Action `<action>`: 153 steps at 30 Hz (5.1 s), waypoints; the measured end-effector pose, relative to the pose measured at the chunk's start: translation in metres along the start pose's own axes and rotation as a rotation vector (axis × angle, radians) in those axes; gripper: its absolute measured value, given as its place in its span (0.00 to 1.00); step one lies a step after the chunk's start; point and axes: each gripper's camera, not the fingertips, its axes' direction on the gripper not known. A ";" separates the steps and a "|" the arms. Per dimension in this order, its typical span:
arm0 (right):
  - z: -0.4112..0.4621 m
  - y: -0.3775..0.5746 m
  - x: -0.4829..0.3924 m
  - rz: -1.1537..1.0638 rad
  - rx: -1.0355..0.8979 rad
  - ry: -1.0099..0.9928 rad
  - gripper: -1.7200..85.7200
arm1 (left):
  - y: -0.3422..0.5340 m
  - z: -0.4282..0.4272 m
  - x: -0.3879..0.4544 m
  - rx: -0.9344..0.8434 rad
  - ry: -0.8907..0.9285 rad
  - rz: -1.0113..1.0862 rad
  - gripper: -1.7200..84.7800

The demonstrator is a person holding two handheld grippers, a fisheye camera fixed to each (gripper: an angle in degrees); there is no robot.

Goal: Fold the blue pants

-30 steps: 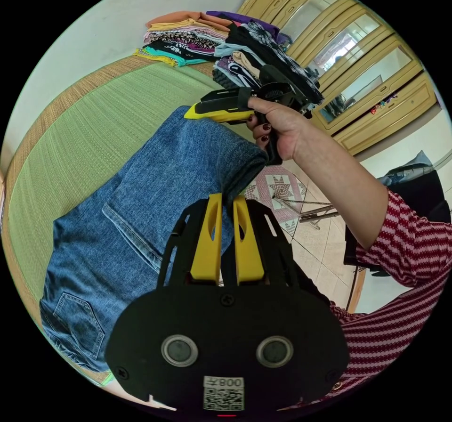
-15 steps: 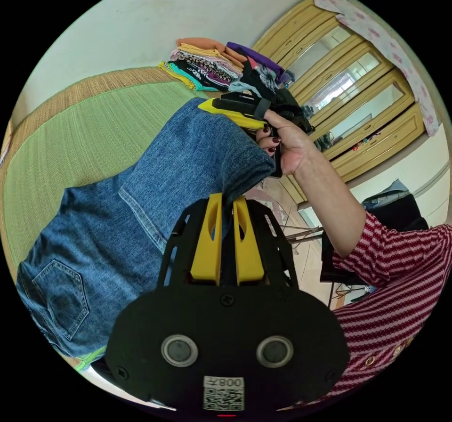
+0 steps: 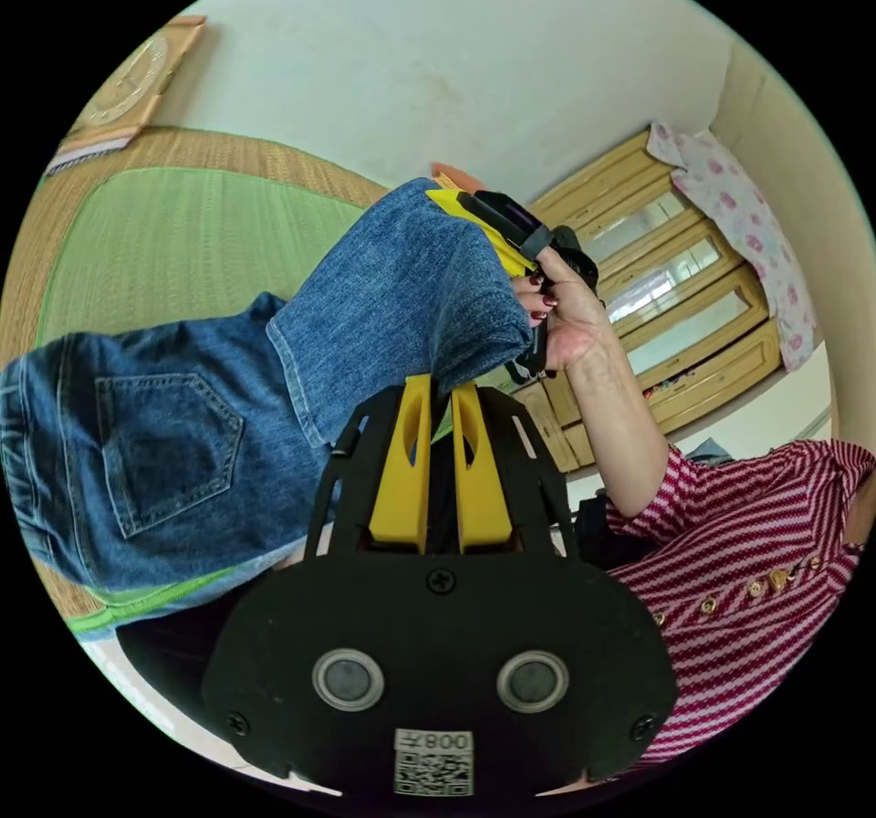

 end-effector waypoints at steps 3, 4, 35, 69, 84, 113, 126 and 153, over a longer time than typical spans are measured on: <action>0.032 -0.021 -0.030 -0.004 -0.046 -0.009 0.05 | 0.014 -0.038 -0.031 0.062 0.017 -0.068 0.04; 0.045 -0.029 -0.042 -0.009 -0.068 -0.005 0.05 | 0.017 -0.046 -0.037 0.075 0.018 -0.081 0.04; 0.242 -0.213 -0.240 -0.141 -0.531 0.133 0.08 | 0.099 -0.278 -0.256 0.425 0.049 -0.600 0.06; 0.094 -0.171 -0.246 -0.287 -0.885 0.263 0.02 | 0.004 -0.322 -0.257 0.127 -0.444 -0.481 0.03; -0.072 -0.195 -0.182 -0.149 -0.693 0.481 0.02 | -0.005 -0.269 -0.194 -0.112 -0.232 -0.383 0.02; -0.076 -0.062 -0.227 -0.313 -0.738 0.398 0.02 | -0.034 -0.199 -0.118 -0.135 -0.282 -0.264 0.02; -0.072 -0.006 -0.231 -0.318 -0.748 0.324 0.02 | -0.042 -0.188 -0.147 -0.080 -0.136 -0.414 0.11; -0.120 0.098 -0.138 -0.070 -0.566 0.312 0.02 | -0.062 -0.157 -0.165 -0.082 0.126 -0.435 0.14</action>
